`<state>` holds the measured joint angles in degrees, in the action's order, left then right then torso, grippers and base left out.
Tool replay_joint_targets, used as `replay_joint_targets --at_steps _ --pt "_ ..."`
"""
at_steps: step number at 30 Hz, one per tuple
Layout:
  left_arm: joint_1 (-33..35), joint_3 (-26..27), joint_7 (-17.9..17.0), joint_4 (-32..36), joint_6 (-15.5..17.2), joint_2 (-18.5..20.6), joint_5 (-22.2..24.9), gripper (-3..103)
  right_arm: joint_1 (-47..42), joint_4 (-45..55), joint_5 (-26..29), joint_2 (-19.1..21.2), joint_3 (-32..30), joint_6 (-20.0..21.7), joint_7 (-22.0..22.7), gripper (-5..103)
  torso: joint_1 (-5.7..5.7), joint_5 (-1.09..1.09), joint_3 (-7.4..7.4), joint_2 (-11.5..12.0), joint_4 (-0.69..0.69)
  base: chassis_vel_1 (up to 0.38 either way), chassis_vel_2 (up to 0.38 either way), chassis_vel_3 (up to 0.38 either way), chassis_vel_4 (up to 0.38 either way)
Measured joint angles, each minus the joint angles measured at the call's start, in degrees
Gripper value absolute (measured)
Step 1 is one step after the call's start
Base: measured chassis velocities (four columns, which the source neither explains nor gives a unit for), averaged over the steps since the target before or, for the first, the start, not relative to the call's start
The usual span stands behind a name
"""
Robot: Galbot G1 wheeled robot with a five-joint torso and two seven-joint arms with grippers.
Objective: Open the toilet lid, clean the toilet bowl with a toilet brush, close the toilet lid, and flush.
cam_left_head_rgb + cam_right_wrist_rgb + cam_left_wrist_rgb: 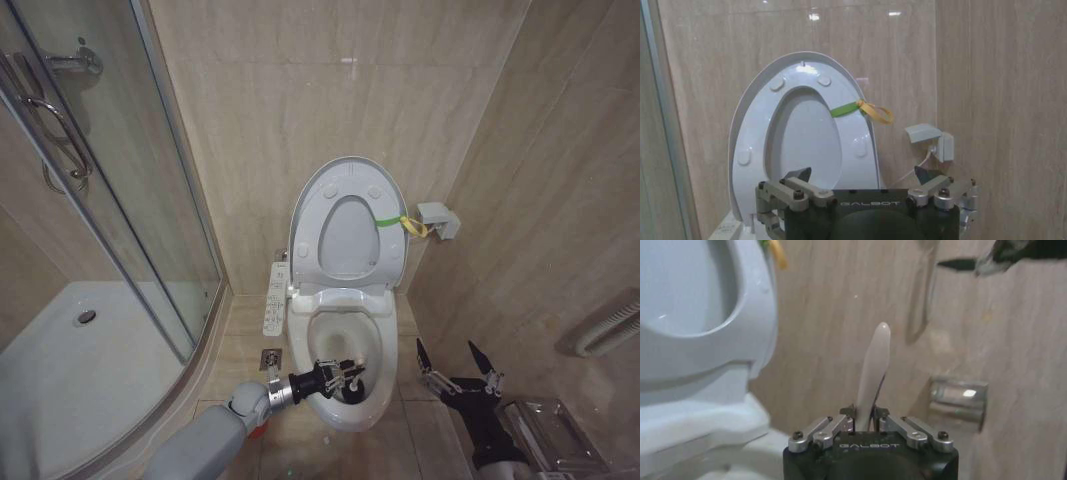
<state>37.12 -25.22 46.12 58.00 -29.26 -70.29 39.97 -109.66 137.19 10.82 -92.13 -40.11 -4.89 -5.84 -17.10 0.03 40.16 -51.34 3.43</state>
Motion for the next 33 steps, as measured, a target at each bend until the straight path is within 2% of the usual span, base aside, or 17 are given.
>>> replay_joint_targets --at_steps 5,8,12,15,20,25,29,33 --pt "-1.2 1.2 1.0 -7.7 -2.2 -2.3 -1.5 16 0.0 0.0 0.0 0.0 0.0 0.0 0.0 100 0.0 0.01 0.01 0.0 -0.02 0.0 0.0 0.0 0.0" --pt "-1.1 1.4 1.1 -7.7 -2.3 -2.2 -1.5 16 0.0 0.0 0.0 0.0 0.0 0.0 0.0 100 0.0 0.01 0.0 0.0 -0.02 0.0 0.0 0.0 0.0" --pt "0.1 1.3 0.4 -2.4 -0.9 -0.2 -0.3 17 0.0 0.0 0.0 0.0 0.0 0.0 0.0 100 0.0 0.02 0.01 0.0 -0.02 0.0 0.0 0.0 0.0" --pt "1.7 0.2 -1.3 6.4 2.0 2.5 2.5 17 0.0 0.0 0.0 0.0 0.0 0.0 0.0 100 0.0 0.01 0.01 0.0 -0.01 0.0 0.0 0.0 0.0" --pt "2.2 -0.3 -2.0 9.0 2.8 3.0 3.0 17 0.0 0.0 0.0 0.0 0.0 0.0 0.0 100 0.0 0.01 0.01 0.0 -0.02 0.0 0.0 0.0 0.0" --pt "0.9 -0.2 -1.5 3.2 1.6 0.1 1.7 17 0.0 0.0 0.0 0.0 0.0 0.0 0.0 100 0.0 0.01 0.0 0.0 -0.01 0.0 0.0 0.0 0.0" --pt "-0.5 0.7 -0.2 -4.9 -0.5 -2.8 0.3 17 0.0 0.0 0.0 0.0 0.0 0.0 0.0 100 0.0 0.01 0.0 0.0 0.0 0.0 0.0 0.0 0.0" --pt "-0.7 1.5 0.0 -8.0 -1.6 -3.6 -0.6 17 0.0 0.0 0.0 0.0 0.0 0.0 0.0 100 0.0 0.01 0.0 0.0 -0.02 0.0 0.0 0.0 0.0"
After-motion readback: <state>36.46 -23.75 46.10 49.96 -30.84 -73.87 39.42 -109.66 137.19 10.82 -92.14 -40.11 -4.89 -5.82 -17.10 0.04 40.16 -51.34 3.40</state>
